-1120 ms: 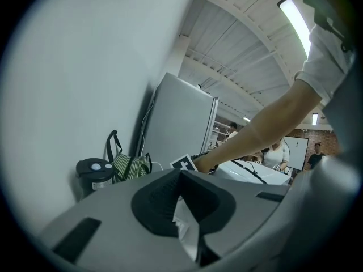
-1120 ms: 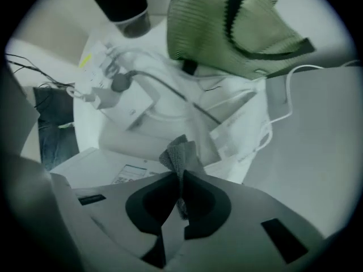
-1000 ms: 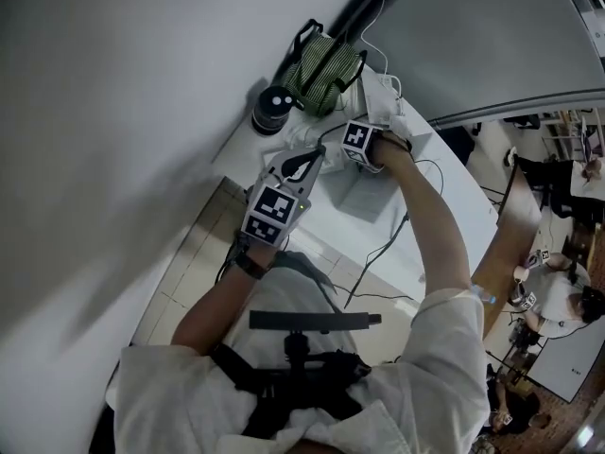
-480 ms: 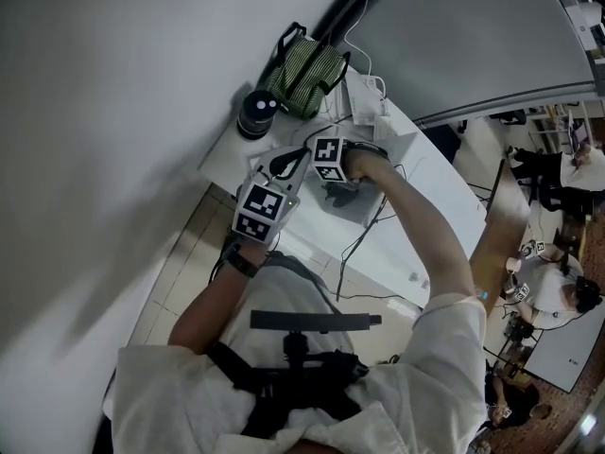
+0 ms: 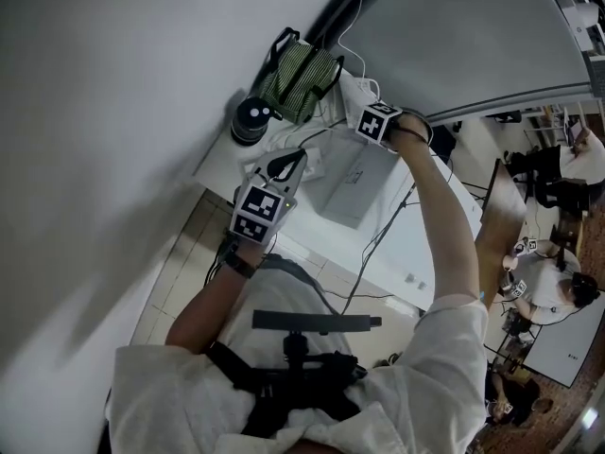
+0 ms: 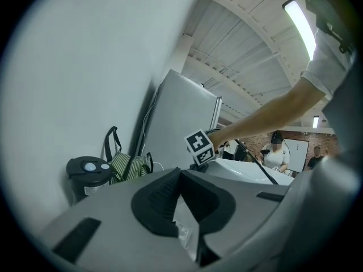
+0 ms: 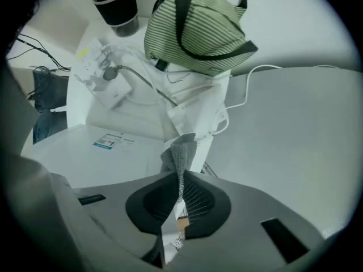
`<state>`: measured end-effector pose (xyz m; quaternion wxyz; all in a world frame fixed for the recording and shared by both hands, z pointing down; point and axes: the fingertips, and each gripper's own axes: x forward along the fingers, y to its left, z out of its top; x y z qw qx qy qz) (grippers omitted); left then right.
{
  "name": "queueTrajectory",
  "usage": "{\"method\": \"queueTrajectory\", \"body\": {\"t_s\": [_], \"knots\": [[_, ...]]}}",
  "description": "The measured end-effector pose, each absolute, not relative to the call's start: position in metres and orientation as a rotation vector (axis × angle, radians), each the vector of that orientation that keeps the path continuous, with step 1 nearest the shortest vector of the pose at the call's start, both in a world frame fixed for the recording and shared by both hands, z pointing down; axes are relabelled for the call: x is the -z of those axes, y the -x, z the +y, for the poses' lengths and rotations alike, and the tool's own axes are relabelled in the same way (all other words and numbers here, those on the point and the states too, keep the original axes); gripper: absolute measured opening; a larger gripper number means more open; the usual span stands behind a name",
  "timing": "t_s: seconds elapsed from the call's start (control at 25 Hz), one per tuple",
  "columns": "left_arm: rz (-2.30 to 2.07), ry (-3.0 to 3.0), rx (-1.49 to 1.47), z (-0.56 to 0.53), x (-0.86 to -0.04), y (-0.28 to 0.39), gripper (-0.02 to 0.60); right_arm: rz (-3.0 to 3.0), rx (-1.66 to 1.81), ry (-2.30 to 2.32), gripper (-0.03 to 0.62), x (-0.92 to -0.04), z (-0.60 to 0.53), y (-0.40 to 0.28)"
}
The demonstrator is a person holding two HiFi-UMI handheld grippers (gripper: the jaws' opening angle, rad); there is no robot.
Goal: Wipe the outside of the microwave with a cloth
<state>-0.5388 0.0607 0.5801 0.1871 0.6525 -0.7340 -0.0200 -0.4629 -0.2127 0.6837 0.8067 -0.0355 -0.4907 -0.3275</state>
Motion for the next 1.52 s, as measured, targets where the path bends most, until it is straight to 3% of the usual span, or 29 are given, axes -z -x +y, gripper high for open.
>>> {"method": "queueTrajectory", "body": {"t_s": [0.2, 0.44, 0.72, 0.92, 1.16, 1.52], "knots": [[-2.03, -1.875, 0.057, 0.048, -0.579, 0.529, 0.008, -1.167, 0.68, 0.14, 0.02, -0.66, -0.183, 0.443], [-1.98, -1.956, 0.04, 0.033, -0.567, 0.508, 0.008, -1.299, 0.618, 0.402, 0.02, -0.645, -0.06, 0.39], [-1.847, -2.148, -0.014, -0.004, -0.546, 0.427, 0.008, -1.465, 0.048, 0.754, 0.02, -0.612, 0.072, 0.287], [-1.688, -2.364, -0.066, -0.048, -0.515, 0.324, 0.008, -1.602, -0.071, 0.503, 0.02, -0.585, 0.014, 0.183], [-1.598, -2.494, -0.106, -0.099, -0.472, 0.194, 0.008, -1.8, -0.166, 0.101, 0.02, -0.539, -0.114, 0.011], [-1.722, -2.435, -0.277, -0.205, -0.465, -0.027, 0.008, -1.889, 0.109, -0.237, 0.02, -0.549, -0.337, -0.229]]}}
